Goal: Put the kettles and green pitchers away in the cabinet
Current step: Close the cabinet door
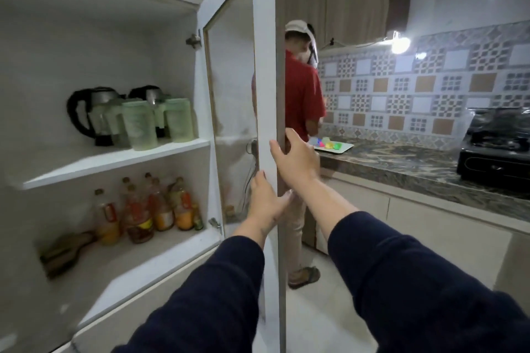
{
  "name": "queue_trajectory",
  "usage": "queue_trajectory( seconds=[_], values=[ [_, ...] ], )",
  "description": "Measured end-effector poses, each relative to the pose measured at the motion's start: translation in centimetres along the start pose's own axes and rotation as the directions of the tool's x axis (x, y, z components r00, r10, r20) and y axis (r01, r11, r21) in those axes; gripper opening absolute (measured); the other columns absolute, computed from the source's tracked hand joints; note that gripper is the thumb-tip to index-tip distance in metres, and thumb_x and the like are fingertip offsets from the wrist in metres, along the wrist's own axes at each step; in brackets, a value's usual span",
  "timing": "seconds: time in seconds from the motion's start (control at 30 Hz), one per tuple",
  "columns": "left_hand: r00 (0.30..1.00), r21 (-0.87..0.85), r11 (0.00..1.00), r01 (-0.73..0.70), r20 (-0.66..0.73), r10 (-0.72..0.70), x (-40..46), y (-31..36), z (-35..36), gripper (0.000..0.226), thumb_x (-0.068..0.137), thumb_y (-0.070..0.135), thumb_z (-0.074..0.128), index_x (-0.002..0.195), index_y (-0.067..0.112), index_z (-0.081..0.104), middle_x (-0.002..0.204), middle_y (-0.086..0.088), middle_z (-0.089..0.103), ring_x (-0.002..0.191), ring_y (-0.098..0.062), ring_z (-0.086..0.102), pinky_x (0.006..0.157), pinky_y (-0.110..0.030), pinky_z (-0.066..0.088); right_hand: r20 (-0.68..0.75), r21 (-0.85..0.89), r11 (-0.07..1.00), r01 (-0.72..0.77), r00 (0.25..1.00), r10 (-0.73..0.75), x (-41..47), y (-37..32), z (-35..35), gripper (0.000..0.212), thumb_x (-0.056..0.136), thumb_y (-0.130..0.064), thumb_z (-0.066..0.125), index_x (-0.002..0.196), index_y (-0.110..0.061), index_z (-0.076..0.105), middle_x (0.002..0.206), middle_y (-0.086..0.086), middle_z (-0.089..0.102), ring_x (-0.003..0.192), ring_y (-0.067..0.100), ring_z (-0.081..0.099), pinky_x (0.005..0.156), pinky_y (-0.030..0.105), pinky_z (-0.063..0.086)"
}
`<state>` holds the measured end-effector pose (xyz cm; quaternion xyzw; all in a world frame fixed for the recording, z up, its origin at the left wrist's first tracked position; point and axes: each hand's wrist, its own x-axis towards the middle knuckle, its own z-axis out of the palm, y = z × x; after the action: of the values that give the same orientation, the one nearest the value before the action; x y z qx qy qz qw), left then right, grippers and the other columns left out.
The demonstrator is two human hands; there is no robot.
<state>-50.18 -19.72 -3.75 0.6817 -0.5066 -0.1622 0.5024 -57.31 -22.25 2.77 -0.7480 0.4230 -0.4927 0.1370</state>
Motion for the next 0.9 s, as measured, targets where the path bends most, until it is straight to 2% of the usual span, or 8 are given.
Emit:
queue_trajectory(
  seconds=[0.1,0.23,0.3,0.37,0.47,0.6,0.73,0.9],
  values=[
    [0.997,0.007,1.0,0.004,-0.081,-0.004,-2.5,-1.8,-6.5,0.06,0.085,0.026,0.069,0.136,0.01,0.039,0.131,0.0,0.052,0.121,-0.017,0.052,0.1,-0.034,0.046,0.058,0.063,0.997,0.051,0.997,-0.055,-2.8,-5.5,2.1,0.035,0.093,-0.038,0.051,0.119,-0.017,0.06,0.084,-0.007,0.056,0.085,0.018,0.056,0.074,0.03,0.039],
    [0.981,0.073,0.996,0.044,-0.192,-0.029,-5.2,-4.3,-14.3,0.024,0.086,0.014,0.062,0.107,0.017,0.051,0.096,0.001,0.06,0.094,-0.023,0.062,0.077,-0.029,0.046,0.158,0.082,0.987,0.135,0.977,-0.146,-4.9,-12.1,6.4,0.037,0.089,-0.038,0.056,0.116,-0.014,0.064,0.084,0.002,0.067,0.089,0.024,0.065,0.065,0.027,0.039],
    [0.961,0.118,0.988,0.095,-0.272,-0.06,-5.8,-6.1,-18.2,0.026,0.088,0.013,0.059,0.113,0.017,0.054,0.099,0.0,0.061,0.092,-0.021,0.06,0.08,-0.03,0.047,0.253,0.121,0.98,0.156,0.95,-0.183,-5.7,-15.2,9.3,0.04,0.093,-0.034,0.053,0.125,-0.013,0.06,0.102,0.006,0.068,0.102,0.026,0.063,0.07,0.027,0.042],
    [0.931,0.129,0.979,0.157,-0.351,-0.103,-6.0,-8.0,-22.3,0.03,0.09,0.009,0.054,0.119,0.018,0.055,0.105,-0.001,0.063,0.094,-0.019,0.06,0.087,-0.033,0.05,0.375,0.218,0.962,0.165,0.896,-0.239,-6.0,-17.9,12.5,0.045,0.096,-0.027,0.046,0.139,-0.015,0.049,0.133,0.008,0.058,0.123,0.027,0.054,0.093,0.032,0.045],
    [0.869,0.113,0.959,0.26,-0.462,-0.181,-5.3,-11.0,-28.3,0.035,0.089,0.002,0.046,0.119,0.015,0.06,0.114,-0.005,0.067,0.1,-0.022,0.062,0.09,-0.028,0.048,0.507,0.273,0.935,0.227,0.792,-0.34,-5.5,-21.3,17.2,0.052,0.097,-0.009,0.035,0.149,-0.02,0.034,0.159,0.001,0.027,0.144,0.021,0.029,0.114,0.03,0.024],
    [0.891,0.114,0.939,0.325,-0.369,-0.263,-3.6,-13.6,-32.7,0.049,0.084,0.005,0.056,0.132,0.015,0.051,0.13,-0.006,0.062,0.118,-0.024,0.059,0.104,-0.037,0.046,0.534,0.295,0.916,0.271,0.749,-0.393,-4.8,-23.4,22.4,0.066,0.093,0.001,0.031,0.151,-0.029,0.026,0.161,-0.009,0.015,0.147,0.019,0.023,0.115,0.028,0.022],
    [0.876,0.128,0.927,0.352,-0.394,-0.278,-1.4,-16.1,-35.4,0.063,0.082,0.003,0.053,0.141,0.019,0.038,0.131,-0.006,0.059,0.117,-0.026,0.058,0.1,-0.037,0.047,0.511,0.277,0.891,0.361,0.73,-0.454,-4.0,-25.4,27.9,0.075,0.089,0.004,0.031,0.152,-0.035,0.019,0.161,-0.015,0.009,0.147,0.017,0.022,0.116,0.039,0.028],
    [0.853,0.12,0.925,0.361,-0.444,-0.275,2.6,-20.2,-39.9,0.062,0.084,0.004,0.058,0.141,0.02,0.038,0.13,-0.007,0.059,0.113,-0.025,0.06,0.097,-0.039,0.05,0.467,0.141,0.839,0.526,0.711,-0.525,-3.4,-27.2,35.3,0.079,0.09,0.002,0.035,0.154,-0.031,0.003,0.162,-0.011,-0.008,0.15,0.013,0.002,0.119,0.054,-0.001]
  ],
)
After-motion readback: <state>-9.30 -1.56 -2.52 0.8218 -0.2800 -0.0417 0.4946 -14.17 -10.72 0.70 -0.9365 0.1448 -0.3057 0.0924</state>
